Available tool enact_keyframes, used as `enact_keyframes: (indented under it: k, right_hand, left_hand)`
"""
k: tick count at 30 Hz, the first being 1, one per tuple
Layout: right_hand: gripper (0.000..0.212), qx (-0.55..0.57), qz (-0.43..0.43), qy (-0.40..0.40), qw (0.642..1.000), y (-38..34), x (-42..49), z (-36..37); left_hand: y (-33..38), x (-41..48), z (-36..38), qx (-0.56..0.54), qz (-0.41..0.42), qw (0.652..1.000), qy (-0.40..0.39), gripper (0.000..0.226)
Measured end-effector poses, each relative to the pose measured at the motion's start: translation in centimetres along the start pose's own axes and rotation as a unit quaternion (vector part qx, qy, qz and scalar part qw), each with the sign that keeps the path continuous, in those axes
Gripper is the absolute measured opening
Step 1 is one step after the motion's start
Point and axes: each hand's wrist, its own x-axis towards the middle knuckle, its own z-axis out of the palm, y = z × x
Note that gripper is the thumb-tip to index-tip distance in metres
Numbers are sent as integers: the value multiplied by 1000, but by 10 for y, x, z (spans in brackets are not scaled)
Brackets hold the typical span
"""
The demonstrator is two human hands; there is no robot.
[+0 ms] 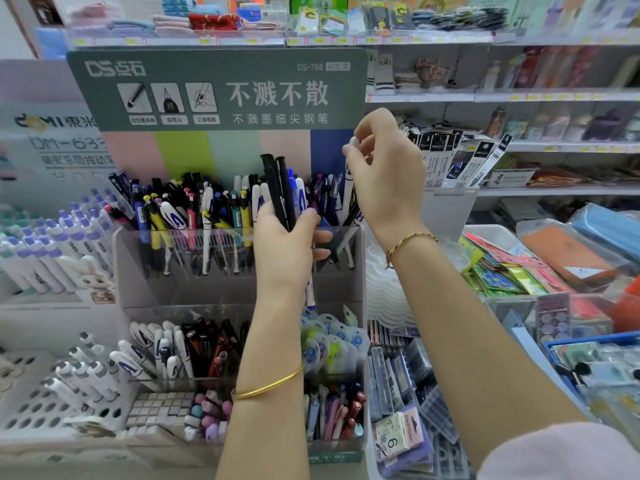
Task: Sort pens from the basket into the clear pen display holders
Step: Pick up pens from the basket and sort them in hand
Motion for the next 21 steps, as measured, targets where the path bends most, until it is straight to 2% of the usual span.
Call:
enact_keyframes:
  k: [7, 11, 16, 21]
  right_hand:
    - [5, 26, -4, 58, 998, 3, -4, 6]
    - [8, -2, 18, 7, 1000, -2, 1, 0]
    - [13, -116, 63, -108, 985, 4, 0, 0]
    - [16, -154, 48, -84, 983, 7, -13, 1]
  left_hand:
    - [-1, 1, 1, -8, 1, 1000, 5, 18]
    - [-2, 0, 3, -14, 3, 1000, 17, 18]
    - [-5, -2, 6, -20, 2, 999, 30, 19]
    - [-6, -4, 6, -15, 3, 999, 32, 22]
